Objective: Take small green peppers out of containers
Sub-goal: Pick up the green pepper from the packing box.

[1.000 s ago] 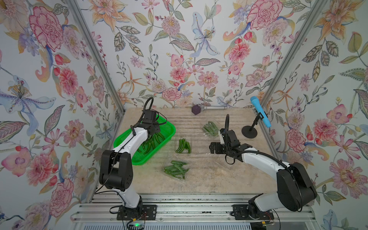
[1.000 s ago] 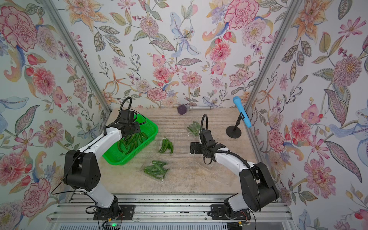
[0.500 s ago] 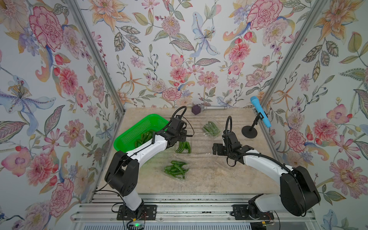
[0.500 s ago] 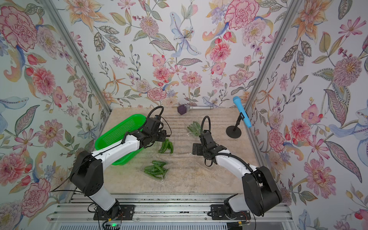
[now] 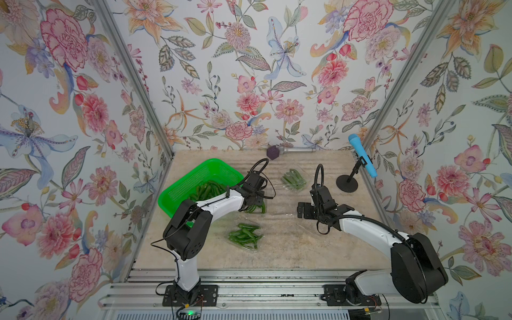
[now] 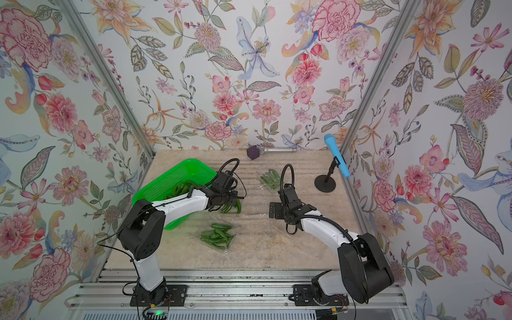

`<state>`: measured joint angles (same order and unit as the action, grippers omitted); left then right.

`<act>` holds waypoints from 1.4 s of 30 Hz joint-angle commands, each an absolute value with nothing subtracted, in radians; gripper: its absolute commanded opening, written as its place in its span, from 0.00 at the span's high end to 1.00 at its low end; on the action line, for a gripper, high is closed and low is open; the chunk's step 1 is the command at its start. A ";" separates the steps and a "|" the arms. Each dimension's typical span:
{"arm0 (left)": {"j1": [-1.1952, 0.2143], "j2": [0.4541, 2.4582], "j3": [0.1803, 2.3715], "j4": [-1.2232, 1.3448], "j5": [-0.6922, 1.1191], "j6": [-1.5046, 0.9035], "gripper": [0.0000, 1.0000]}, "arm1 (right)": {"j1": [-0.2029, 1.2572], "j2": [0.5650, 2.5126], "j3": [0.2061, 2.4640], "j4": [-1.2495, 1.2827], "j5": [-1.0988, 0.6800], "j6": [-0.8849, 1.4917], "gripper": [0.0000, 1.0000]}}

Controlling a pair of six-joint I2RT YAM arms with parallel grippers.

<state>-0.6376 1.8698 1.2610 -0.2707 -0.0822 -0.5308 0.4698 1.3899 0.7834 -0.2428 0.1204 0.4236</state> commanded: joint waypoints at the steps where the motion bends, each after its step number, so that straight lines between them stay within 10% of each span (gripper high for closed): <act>1: -0.658 1.901 1.270 -0.264 -0.080 -0.554 0.43 | 0.465 1.362 0.765 -0.243 0.115 0.426 0.00; 25: -0.663 1.975 1.273 -0.259 -0.104 -0.638 0.51 | 0.448 1.301 0.719 -0.224 0.097 0.415 0.00; 42: -0.641 1.953 1.279 -0.273 -0.037 -0.629 0.87 | 0.448 1.328 0.741 -0.208 0.065 0.412 0.00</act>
